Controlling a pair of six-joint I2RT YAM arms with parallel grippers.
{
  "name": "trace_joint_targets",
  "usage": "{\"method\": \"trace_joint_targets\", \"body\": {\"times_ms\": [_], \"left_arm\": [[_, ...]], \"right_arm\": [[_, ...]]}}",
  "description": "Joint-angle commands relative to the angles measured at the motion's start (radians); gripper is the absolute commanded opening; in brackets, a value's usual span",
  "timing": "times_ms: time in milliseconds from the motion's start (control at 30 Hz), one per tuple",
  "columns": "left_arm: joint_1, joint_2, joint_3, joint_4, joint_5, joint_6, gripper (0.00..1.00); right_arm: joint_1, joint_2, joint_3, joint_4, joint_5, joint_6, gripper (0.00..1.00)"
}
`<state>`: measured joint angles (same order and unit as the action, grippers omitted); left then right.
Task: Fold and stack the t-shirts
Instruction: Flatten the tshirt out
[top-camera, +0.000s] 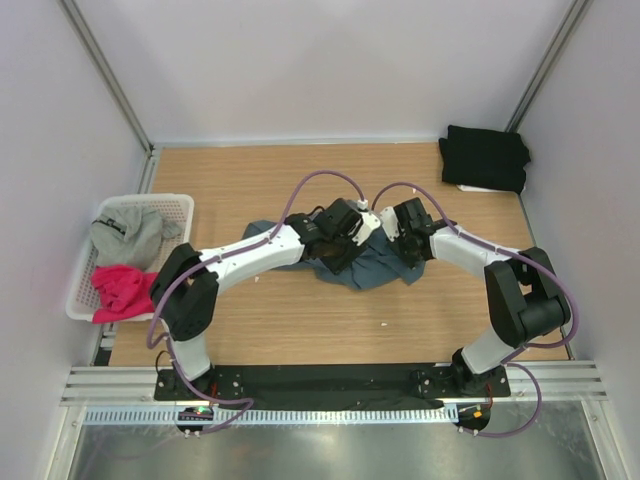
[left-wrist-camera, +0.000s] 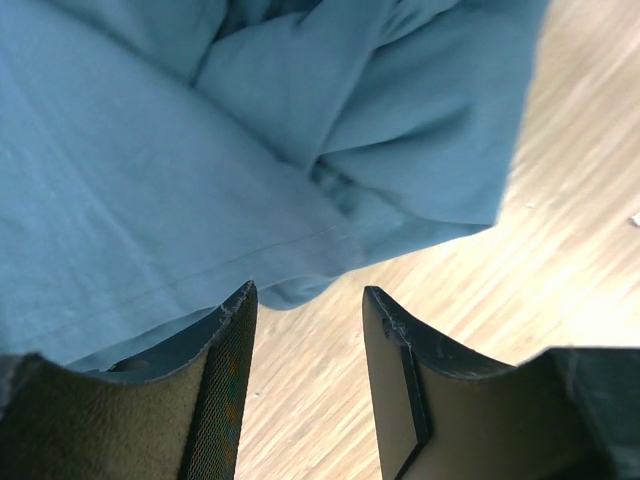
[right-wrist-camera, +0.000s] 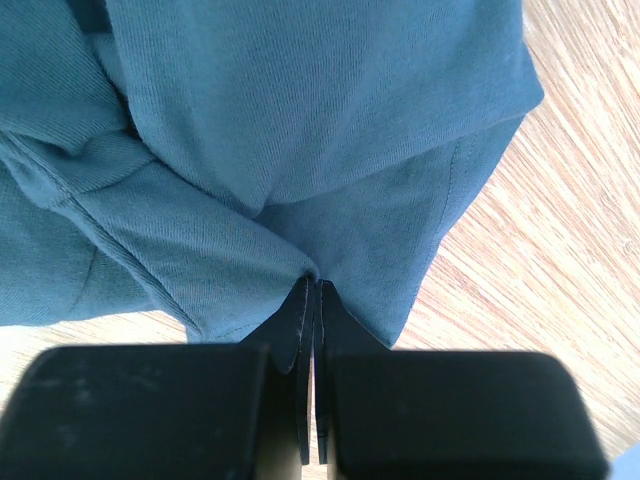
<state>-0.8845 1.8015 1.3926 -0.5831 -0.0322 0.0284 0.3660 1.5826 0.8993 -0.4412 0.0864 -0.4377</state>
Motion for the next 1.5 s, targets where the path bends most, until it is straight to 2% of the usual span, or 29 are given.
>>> {"method": "trace_joint_targets", "body": {"times_ms": [0, 467, 1000, 1467], "left_arm": [[-0.025, -0.001, 0.049, -0.018, 0.02, -0.01, 0.48], [-0.039, 0.085, 0.075, -0.008, -0.023, 0.002, 0.45], [-0.041, 0.096, 0.086, 0.003, -0.061, 0.007, 0.42], [-0.041, 0.094, 0.075, 0.025, -0.121, 0.01, 0.18]], "right_arm": [[-0.006, 0.001, 0.029, 0.021, -0.001, 0.013, 0.02], [-0.015, -0.003, 0.029, 0.021, -0.007, 0.011, 0.02], [-0.025, -0.019, 0.021, 0.019, -0.017, 0.016, 0.02], [-0.032, -0.03, 0.018, 0.018, -0.023, 0.022, 0.02]]}}
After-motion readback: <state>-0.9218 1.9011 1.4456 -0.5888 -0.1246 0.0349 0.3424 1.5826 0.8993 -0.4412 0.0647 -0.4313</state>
